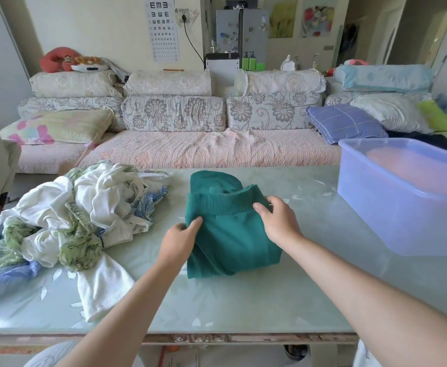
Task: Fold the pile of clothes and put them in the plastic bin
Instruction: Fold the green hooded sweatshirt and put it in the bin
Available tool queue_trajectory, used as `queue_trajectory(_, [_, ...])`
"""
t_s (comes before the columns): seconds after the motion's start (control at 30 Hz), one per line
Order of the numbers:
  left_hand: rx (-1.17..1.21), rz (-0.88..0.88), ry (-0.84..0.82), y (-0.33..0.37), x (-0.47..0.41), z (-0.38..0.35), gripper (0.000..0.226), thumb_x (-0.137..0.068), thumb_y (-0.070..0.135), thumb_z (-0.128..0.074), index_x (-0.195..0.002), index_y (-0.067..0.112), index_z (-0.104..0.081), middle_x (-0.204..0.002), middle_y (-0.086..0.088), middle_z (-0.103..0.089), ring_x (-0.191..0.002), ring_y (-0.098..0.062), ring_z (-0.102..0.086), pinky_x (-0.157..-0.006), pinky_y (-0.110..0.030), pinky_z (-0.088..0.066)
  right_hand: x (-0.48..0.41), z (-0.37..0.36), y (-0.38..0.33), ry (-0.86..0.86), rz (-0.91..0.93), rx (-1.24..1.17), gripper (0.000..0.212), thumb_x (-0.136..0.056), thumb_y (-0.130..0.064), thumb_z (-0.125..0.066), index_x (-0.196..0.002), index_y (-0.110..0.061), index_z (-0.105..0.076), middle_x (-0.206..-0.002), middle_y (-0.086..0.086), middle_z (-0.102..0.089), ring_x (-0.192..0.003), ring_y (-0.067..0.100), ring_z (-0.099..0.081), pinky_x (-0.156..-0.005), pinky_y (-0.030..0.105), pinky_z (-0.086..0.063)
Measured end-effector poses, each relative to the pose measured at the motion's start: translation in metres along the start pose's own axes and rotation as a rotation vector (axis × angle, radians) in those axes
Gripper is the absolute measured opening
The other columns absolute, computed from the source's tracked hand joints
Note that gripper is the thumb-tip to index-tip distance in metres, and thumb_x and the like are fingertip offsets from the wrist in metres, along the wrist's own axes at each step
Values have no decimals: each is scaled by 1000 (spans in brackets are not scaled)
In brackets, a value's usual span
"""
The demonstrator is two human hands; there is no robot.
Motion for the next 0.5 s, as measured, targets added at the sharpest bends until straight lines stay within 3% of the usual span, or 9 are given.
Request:
queue_trajectory(0.07, [-217,-58,186,1,-9,3,63,-78,51,-72,-124,14,-48,-114,-5,-61,-108,-26,-58,-92,-41,-48,-6,-7,4,11,-8,134,30,-98,-45,-53,-115,-21,-60,-101,-1,-66,-98,27,-62,-76,35,-45])
queue_trajectory(0.1, [-309,-204,314,6,-10,4,68,-76,44,-76,-128,15,-43,-118,-5,-56,-112,-26,-53,-96,-43,-46,-9,-10,6,12,-1,195,33,-99,-46,-51,-119,-21,-58,-104,2,-67,-101,29,-62,-77,36,-46])
queue_trajectory(0.17, [-419,-715,447,30,-4,2,48,-81,24,-71,-123,18,-50,-116,-4,-53,-109,-26,-50,-94,-44,-43,-15,-15,9,8,19,272,35,-102,-45,-46,-125,-19,-54,-111,6,-68,-102,32,-62,-77,36,-45])
queue_trajectory(0.23, [-568,-1186,307,49,0,-10,28,-86,19,-60,-114,23,-63,-112,0,-59,-104,-25,-53,-87,-39,-42,-20,-18,10,-13,19,299,35,-103,-43,-44,-128,-20,-50,-115,7,-67,-104,32,-61,-77,36,-44])
queue_trajectory(0.27, [-670,-1288,188,50,-3,-18,28,-90,26,-55,-115,27,-66,-118,3,-60,-111,-24,-53,-91,-36,-39,-23,-20,11,-23,3,325,36,-103,-43,-44,-131,-20,-48,-118,7,-66,-105,32,-61,-78,36,-44])
queue_trajectory(0.33, [-869,-1144,-27,36,-22,-29,44,-96,48,-38,-136,40,-53,-144,7,-48,-137,-20,-37,-110,-35,-25,-28,-22,13,-3,38,425,39,-102,-37,-47,-137,-20,-43,-125,8,-61,-109,33,-60,-82,39,-47])
queue_trajectory(0.4, [-900,-842,-171,19,-47,-32,53,-97,60,-26,-149,50,-26,-158,12,-26,-149,-17,-14,-120,-35,-9,-30,-23,6,97,329,473,40,-100,-28,-51,-138,-18,-47,-129,8,-56,-112,31,-58,-87,41,-49])
queue_trajectory(0.47, [-784,-676,-235,11,-67,-34,53,-97,64,-25,-149,52,-23,-159,13,-25,-149,-16,-13,-121,-38,-9,-34,-24,-2,83,676,452,38,-97,-30,-50,-131,-17,-59,-128,5,-59,-114,27,-58,-94,42,-49])
queue_trajectory(0.5, [-716,-638,-250,10,-75,-35,54,-95,65,-26,-147,52,-28,-156,13,-31,-147,-17,-20,-121,-39,-14,-37,-27,-2,-13,747,450,42,-96,-36,-47,-132,-18,-61,-133,4,-59,-120,24,-57,-100,41,-47])
Point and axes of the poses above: each hand's wrist, its own x-axis away from the middle knuckle, its own z-axis out of the back of the hand, y = z × x, the point moved 2 cm from there along -x, towards the middle knuckle
